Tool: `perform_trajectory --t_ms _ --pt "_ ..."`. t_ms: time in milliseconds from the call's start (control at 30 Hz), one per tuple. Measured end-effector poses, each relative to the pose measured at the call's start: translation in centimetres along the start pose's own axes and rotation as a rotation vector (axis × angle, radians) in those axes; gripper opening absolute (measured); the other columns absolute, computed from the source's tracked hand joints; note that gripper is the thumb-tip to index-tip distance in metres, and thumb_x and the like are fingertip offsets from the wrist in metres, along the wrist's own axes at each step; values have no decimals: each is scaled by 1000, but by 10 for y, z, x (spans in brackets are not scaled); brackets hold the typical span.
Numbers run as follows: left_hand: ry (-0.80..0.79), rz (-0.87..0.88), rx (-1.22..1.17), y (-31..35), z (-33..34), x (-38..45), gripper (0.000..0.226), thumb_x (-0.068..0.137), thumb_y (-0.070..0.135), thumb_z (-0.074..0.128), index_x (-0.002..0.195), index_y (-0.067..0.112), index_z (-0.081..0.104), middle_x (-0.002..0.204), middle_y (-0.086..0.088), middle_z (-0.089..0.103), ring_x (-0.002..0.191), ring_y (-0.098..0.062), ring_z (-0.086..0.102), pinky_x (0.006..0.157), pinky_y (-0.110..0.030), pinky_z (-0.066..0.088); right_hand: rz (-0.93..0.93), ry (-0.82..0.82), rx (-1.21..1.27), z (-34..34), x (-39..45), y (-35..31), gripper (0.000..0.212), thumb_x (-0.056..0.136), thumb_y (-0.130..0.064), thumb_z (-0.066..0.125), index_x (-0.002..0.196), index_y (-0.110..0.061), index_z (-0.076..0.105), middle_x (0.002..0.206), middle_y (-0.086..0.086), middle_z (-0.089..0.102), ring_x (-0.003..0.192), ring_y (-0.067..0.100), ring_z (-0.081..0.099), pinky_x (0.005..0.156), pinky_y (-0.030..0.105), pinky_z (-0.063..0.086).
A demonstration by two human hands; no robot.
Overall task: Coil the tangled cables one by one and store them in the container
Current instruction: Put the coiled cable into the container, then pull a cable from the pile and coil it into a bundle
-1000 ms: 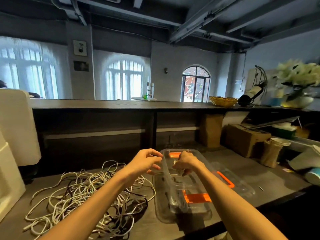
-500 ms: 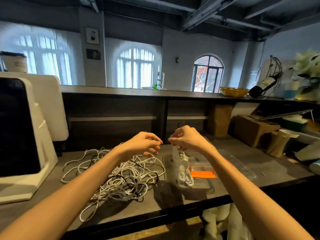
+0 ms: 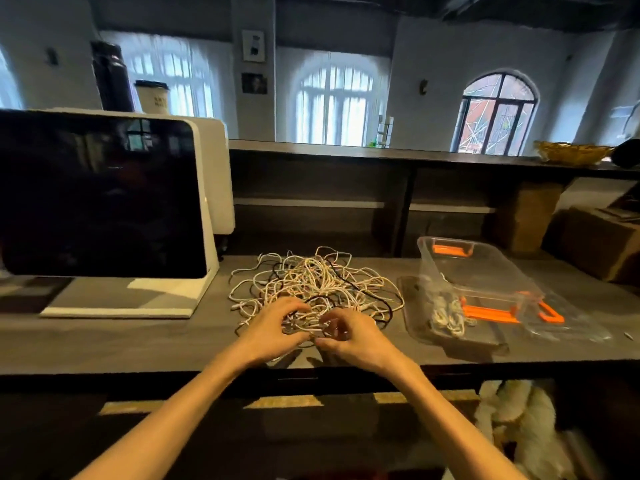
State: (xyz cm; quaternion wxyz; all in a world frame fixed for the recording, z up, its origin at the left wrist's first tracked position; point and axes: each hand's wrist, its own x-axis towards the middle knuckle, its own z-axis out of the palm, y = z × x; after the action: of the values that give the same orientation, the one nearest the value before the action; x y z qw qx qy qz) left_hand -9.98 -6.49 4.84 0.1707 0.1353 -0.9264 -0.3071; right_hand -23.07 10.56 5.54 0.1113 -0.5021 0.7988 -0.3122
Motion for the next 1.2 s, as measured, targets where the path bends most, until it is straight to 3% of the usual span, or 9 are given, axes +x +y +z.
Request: perform_trajectory --t_ms 167,267,467,633,733,867,1033,1200 --pt "133 9 -146 -37 17 -12 29 88 16 76 114 27 73 115 21 65 100 21 56 89 -7 44 26 343 -99 59 6 25 20 95 -39 68 107 -24 68 98 -11 47 87 7 51 79 29 48" --pt "204 -41 -287 -42 13 -1 22 88 10 75 103 25 77 109 16 72 97 8 66 89 -17 53 15 435 -147 61 15 23 17 95 -38 67 103 -22 70 96 -9 47 86 11 52 78 31 48" --pt "224 -21 -220 -56 24 -4 13 86 12 75 94 23 75 112 11 68 108 -3 63 100 -30 52 -16 442 -85 63 11 18 13 94 -32 71 97 -20 75 82 -10 50 73 7 49 66 30 36" --pt "389 72 -185 -49 19 -6 15 85 19 78 86 25 64 94 7 60 90 -7 58 81 -29 49 -51 493 291 55 8 13 13 97 -25 70 105 -21 80 89 -2 71 82 13 61 77 39 50" --pt "410 78 -194 -48 20 -10 10 86 18 76 90 19 67 94 7 64 90 -4 59 81 -26 48 -2 503 425 54 9 12 21 99 -28 68 116 -21 78 97 -1 76 90 19 67 82 41 54" --pt "399 -3 -188 -49 22 -12 23 86 8 72 106 18 66 109 -1 58 91 -16 60 77 -30 55 69 470 552 46 11 18 35 101 -32 64 136 -32 64 114 -3 73 88 3 64 73 22 51" --pt "406 -157 -342 -51 19 -12 22 84 1 67 99 17 71 105 0 67 96 -11 63 73 -18 49 103 469 597 43 7 25 40 101 -33 65 140 -30 60 93 -1 68 72 10 56 50 21 45" --pt "401 -185 -490 -52 13 -12 30 83 -3 66 101 20 72 109 5 65 101 -3 60 82 -25 53 110 486 711 38 3 25 31 100 -8 57 123 -23 72 75 5 60 64 11 54 47 21 43"
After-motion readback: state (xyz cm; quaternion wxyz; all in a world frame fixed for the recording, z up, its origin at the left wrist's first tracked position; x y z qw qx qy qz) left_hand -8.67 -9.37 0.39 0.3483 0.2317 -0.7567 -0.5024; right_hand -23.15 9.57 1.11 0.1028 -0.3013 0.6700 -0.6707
